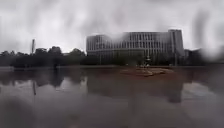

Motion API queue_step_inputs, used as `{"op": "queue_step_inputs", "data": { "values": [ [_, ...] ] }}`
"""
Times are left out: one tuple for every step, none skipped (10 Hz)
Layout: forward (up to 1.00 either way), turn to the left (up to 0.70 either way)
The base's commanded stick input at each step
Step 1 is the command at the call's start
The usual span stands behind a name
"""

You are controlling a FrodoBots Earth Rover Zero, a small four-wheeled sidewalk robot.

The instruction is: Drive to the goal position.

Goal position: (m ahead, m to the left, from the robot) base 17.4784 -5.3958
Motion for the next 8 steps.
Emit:
{"op": "queue_step_inputs", "data": {
  "values": [
    [0.70, 0.00],
    [0.70, 0.00],
    [0.70, 0.00],
    [0.70, 0.00],
    [0.70, 0.00],
    [0.70, 0.00],
    [0.70, 0.00],
    [0.70, 0.00]
  ]
}}
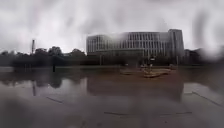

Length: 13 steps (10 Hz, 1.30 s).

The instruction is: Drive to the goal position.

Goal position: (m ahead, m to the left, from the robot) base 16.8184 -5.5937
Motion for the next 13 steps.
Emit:
{"op": "queue_step_inputs", "data": {
  "values": [
    [0.70, 0.00],
    [0.70, 0.00],
    [0.70, 0.00],
    [0.70, 0.00],
    [0.70, 0.00],
    [0.70, 0.00],
    [0.70, 0.00],
    [0.70, 0.00],
    [0.70, 0.00],
    [0.70, 0.00],
    [0.70, 0.00],
    [0.70, 0.00],
    [0.70, 0.00]
  ]
}}
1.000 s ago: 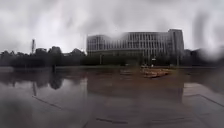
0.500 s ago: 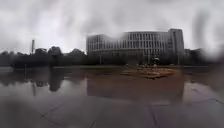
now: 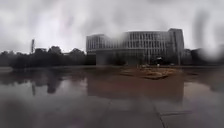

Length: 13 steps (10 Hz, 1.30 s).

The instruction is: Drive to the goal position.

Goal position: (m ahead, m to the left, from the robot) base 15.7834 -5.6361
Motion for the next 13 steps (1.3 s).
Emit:
{"op": "queue_step_inputs", "data": {
  "values": [
    [0.70, 0.00],
    [0.70, 0.00],
    [0.70, 0.00],
    [0.70, 0.00],
    [0.70, 0.00],
    [0.70, 0.00],
    [0.70, 0.00],
    [0.70, 0.00],
    [0.70, 0.00],
    [0.70, 0.00],
    [0.70, 0.00],
    [0.70, 0.00],
    [0.70, 0.00]
  ]
}}
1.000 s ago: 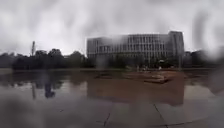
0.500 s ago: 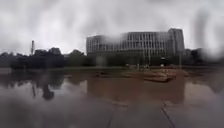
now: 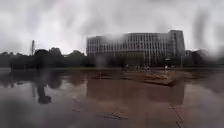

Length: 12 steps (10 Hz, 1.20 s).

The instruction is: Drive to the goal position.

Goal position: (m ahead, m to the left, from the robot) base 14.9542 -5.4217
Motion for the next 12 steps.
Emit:
{"op": "queue_step_inputs", "data": {
  "values": [
    [0.70, 0.00],
    [0.70, 0.00],
    [0.70, 0.00],
    [0.70, 0.00],
    [0.70, 0.00],
    [0.70, 0.00],
    [0.70, 0.00],
    [0.70, 0.00],
    [0.70, 0.00],
    [0.70, 0.00],
    [0.70, 0.08],
    [0.70, 0.16]
  ]
}}
